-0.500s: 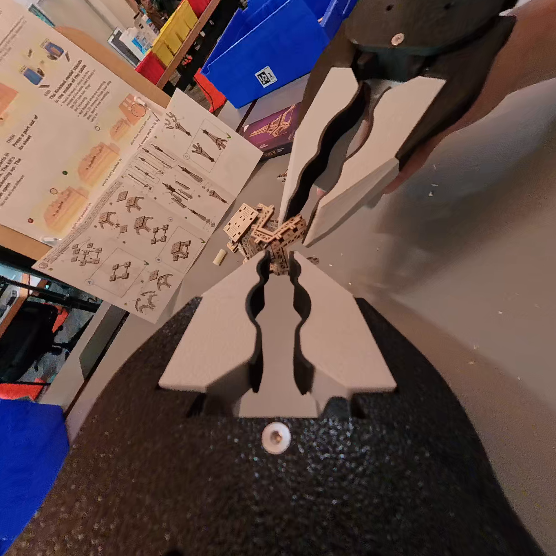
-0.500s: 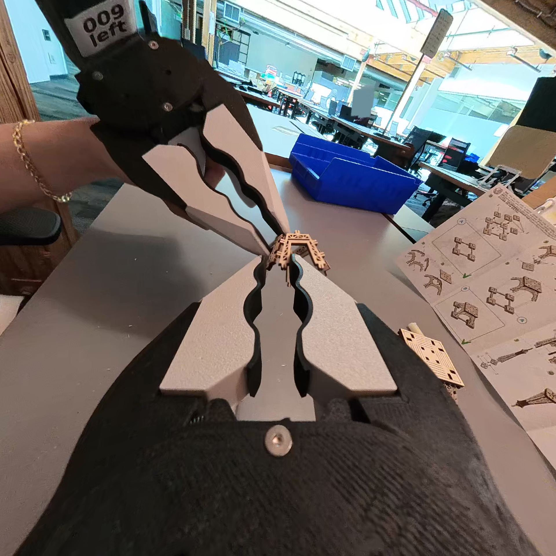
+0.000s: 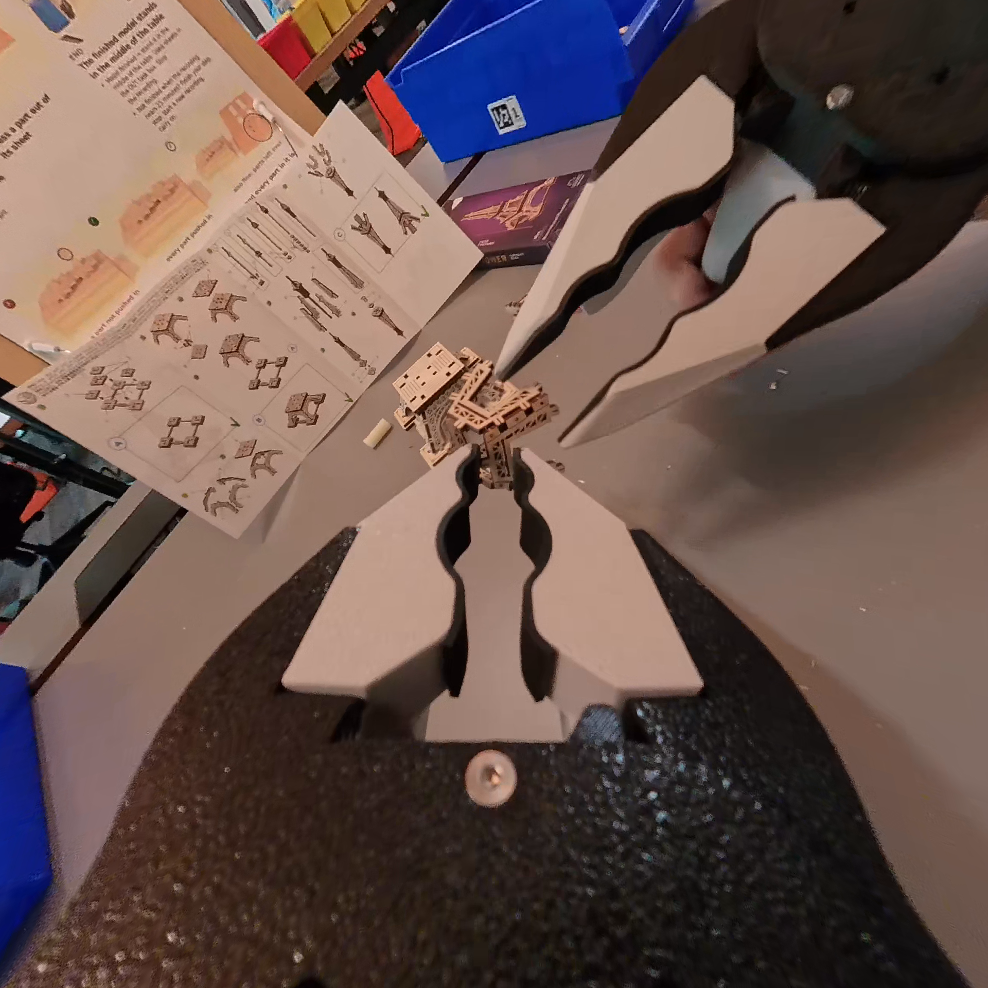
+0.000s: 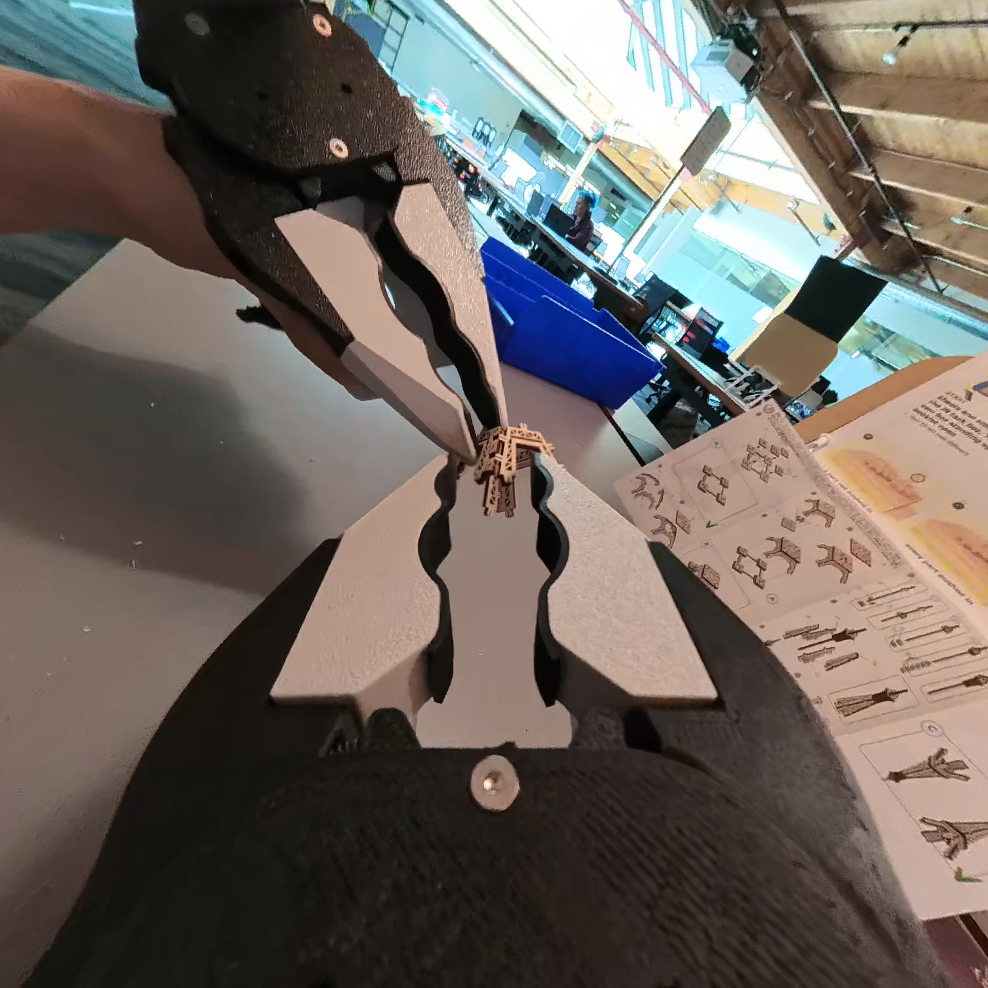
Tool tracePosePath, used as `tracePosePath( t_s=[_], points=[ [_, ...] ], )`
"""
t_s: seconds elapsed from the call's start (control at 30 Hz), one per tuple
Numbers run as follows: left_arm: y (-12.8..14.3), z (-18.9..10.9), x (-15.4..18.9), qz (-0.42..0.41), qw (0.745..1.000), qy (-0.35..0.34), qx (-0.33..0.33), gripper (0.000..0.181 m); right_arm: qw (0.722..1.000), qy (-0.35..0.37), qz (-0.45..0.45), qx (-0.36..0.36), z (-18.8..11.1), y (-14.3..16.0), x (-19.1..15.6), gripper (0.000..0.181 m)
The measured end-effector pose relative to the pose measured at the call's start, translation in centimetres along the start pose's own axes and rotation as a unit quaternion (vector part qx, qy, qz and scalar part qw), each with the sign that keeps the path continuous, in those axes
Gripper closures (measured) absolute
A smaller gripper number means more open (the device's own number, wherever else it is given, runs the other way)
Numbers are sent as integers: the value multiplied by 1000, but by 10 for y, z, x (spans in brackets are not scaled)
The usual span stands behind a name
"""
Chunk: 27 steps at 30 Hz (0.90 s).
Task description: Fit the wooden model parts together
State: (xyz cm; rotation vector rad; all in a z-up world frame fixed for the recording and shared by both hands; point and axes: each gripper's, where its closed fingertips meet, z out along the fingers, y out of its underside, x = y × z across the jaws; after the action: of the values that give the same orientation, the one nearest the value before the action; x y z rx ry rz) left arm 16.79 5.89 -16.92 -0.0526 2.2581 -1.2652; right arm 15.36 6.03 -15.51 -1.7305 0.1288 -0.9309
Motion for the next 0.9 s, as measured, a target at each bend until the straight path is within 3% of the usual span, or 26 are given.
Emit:
tracePosePath(
  t_s=[0.27,0.5,0.77,0.9],
  points=[
    [-5,0,1,-28,1000,5,10,172,998,27,-47,-15,2,1,2,169],
    [-10,1,-2,-44,999,-14,29,172,996,9,91,15,1,-1,7,168],
    [-9,4,-3,-37,998,-33,34,172,985,-15,167,34,2,-3,6,170],
    [-11,5,-4,-38,998,-41,41,172,987,-4,156,34,2,-3,8,171]
  ],
)
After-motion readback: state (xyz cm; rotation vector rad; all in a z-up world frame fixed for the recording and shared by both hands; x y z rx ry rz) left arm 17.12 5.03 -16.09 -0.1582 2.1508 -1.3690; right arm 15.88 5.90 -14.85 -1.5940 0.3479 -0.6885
